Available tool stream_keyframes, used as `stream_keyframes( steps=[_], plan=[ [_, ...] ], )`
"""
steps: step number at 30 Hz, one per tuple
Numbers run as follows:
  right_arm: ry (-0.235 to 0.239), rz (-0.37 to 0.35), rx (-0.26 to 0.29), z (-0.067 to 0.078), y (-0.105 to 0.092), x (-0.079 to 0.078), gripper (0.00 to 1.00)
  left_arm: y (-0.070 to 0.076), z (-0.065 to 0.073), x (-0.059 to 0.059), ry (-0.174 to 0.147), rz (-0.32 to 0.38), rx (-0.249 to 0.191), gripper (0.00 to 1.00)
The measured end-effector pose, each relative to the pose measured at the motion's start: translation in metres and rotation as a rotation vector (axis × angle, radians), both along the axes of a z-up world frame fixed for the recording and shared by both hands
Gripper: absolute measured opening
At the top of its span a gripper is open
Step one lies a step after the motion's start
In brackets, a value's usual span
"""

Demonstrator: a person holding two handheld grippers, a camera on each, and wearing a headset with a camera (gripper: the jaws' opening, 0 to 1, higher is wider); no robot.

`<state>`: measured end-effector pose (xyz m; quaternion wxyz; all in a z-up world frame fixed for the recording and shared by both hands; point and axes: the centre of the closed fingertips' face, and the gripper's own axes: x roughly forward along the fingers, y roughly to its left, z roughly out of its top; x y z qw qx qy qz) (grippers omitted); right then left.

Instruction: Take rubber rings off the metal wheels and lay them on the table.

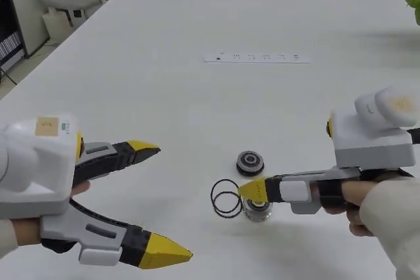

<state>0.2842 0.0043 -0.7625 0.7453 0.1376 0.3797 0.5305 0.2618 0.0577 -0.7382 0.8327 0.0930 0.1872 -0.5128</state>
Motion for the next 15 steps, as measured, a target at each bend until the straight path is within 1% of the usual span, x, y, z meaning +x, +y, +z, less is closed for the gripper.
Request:
stream_keyframes(
  steps=[3, 6, 11, 15],
  plan=[
    [-0.017, 0.023, -0.032, -0.007, 0.002, -0.003, 0.0, -0.001, -0.001, -0.001, 0.005, -0.006, -0.001, 1.0],
    [-0.023, 0.03, -0.05, -0.011, 0.003, -0.004, 0.0, -0.001, -0.001, -0.001, 0.006, -0.002, -0.004, 1.0],
    [-0.044, 0.042, -0.1, -0.021, 0.003, -0.006, 0.0, -0.002, -0.002, -0.002, 0.016, -0.009, -0.007, 1.0],
    [-0.058, 0.039, -0.123, -0.024, 0.002, -0.004, 0.0, -0.003, -0.003, -0.004, 0.023, -0.017, -0.005, 1.0]
  ],
)
